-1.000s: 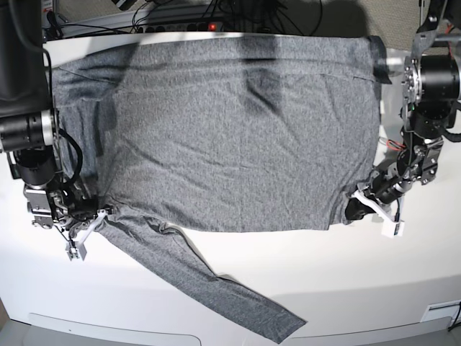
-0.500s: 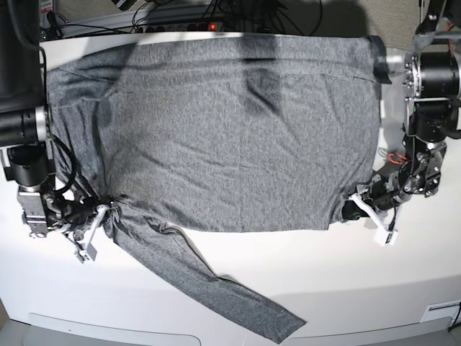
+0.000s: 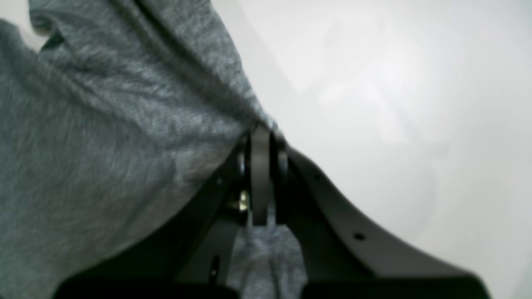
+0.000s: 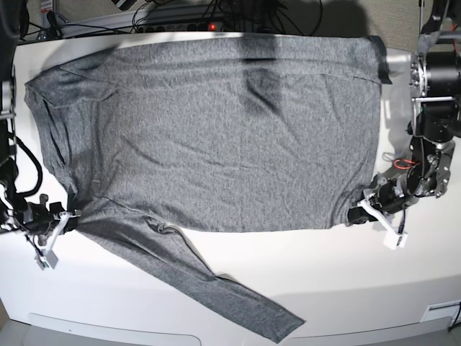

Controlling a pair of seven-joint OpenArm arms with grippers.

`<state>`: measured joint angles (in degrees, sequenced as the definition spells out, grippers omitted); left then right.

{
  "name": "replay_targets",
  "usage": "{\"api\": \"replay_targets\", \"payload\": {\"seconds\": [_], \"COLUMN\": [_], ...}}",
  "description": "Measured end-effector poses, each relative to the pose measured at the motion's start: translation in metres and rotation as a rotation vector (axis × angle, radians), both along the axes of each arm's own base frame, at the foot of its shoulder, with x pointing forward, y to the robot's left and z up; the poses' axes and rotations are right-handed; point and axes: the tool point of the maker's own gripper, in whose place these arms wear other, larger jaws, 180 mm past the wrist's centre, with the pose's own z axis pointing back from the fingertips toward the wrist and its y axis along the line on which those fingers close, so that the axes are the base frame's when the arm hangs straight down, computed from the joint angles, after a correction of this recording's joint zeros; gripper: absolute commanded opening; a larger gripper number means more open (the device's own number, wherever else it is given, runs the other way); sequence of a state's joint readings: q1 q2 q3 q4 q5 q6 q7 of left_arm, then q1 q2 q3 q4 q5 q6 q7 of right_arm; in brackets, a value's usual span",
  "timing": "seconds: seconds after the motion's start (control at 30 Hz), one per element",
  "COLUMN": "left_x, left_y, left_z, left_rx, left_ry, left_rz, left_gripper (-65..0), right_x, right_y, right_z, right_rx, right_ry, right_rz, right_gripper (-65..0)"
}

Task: Fold the T-shirt properly
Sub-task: 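Lift both edges and fold them over toward the collar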

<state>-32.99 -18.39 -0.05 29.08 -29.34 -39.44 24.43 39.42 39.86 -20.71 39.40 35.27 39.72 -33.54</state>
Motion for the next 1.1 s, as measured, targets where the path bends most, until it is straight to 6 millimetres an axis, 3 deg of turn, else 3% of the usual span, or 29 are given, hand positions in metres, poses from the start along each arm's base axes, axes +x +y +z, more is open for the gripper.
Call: {"api": "replay_targets", "payload": {"seconds": [0.17, 0.37, 0.53, 0.7, 0.93, 1.1], "left_x": [-0.004, -0.023, -0.058, -0.082, -0.103, -0.129], "left_y": [-0.01, -0.015, 0.001, -0.007, 0.029, 0.042], "left_z": [0.021, 0.057, 0.051, 0.057, 0.082, 0.074], "left_rx": [-0.011, 0.049, 0.139, 0.15, 0.195, 0.206], "left_ry": [-0.052, -0.167, -0.156, -0.183, -0.243, -0.212], "left_rz": [-0.05, -0.126, -0.156, -0.189, -0.087, -0.056], "left_gripper": [-65.0, -65.0, -65.0, -65.0, -65.0, -65.0], "right_x": [-0.025, -0.058, -0.075, -0.09, -0.126, -0.152], "right_y": [0.016, 0.008, -0.002, -0.007, -0.031, -0.04], "right_z": [0.01, 0.009, 0.016, 0.029, 0.026, 0.021], "right_rx": [0.041, 0.014, 0.038, 0.065, 0.064, 0.07], "right_ry": [-0.026, 0.011, -0.006, -0.068, -0.059, -0.04], "right_rz": [0.086, 0.124, 0.089, 0.058, -0.023, -0.069], "right_gripper": [-65.0, -65.0, -65.0, -65.0, -65.0, -65.0]}}
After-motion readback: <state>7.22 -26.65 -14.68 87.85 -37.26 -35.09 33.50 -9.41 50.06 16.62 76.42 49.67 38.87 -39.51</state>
